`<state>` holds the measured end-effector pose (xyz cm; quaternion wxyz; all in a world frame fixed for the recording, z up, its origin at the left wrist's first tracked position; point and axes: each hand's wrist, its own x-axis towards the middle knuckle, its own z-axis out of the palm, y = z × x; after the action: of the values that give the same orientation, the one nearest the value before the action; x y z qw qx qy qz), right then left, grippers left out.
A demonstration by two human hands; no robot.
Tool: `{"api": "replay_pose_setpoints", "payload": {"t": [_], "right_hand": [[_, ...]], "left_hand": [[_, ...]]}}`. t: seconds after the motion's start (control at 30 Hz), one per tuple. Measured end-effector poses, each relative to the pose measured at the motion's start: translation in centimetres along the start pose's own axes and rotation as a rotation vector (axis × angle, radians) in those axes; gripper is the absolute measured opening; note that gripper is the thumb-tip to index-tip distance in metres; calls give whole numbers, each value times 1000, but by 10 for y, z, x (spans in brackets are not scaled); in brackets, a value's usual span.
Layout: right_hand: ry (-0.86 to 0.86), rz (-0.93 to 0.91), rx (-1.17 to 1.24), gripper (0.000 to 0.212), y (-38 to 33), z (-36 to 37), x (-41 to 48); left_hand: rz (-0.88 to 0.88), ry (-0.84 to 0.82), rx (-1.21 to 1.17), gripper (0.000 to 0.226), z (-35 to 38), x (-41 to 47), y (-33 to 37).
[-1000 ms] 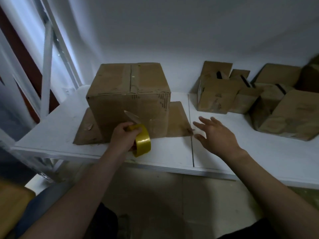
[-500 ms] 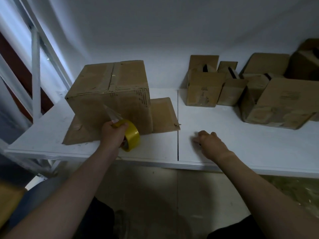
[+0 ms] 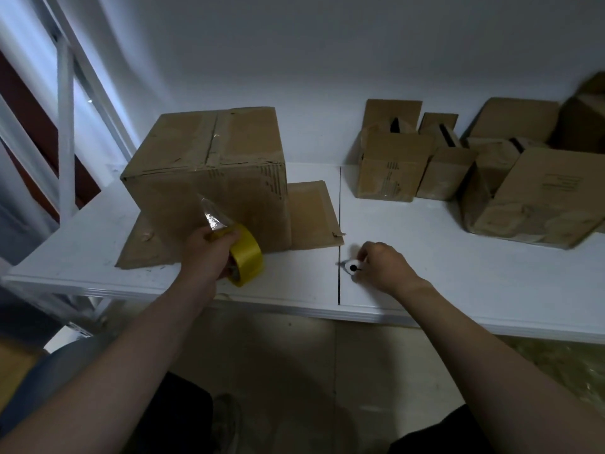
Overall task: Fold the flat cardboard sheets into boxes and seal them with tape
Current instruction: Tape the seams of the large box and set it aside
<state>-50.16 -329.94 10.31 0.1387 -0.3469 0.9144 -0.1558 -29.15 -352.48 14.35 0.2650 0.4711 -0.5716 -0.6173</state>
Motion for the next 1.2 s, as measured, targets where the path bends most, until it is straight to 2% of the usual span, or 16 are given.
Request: {"api": "replay_pose_setpoints", "payload": {"t": [0.1, 0.3, 0.5, 0.67, 0.8, 1.0, 1.2], "right_hand": [[17, -67, 135, 16, -19, -6, 1], [212, -402, 308, 22, -84, -28, 3], [309, -664, 240, 23, -140, -32, 4], [359, -776, 49, 23, -179, -26, 18], [325, -866, -64, 25, -203, -25, 31], [286, -896, -312, 25, -221, -28, 41], [313, -786, -480, 29, -240, -25, 43]], "left_hand": [[-14, -23, -25, 37, -5, 1, 2], [-29, -85, -24, 34, -19, 0, 6], [3, -145, 63, 25, -37, 11, 8], [-12, -175, 55, 25, -41, 15, 9], [0, -207, 40, 28, -47, 16, 9], [-9, -249, -18, 23, -51, 13, 8], [-36, -257, -20, 11, -50, 14, 11]]}}
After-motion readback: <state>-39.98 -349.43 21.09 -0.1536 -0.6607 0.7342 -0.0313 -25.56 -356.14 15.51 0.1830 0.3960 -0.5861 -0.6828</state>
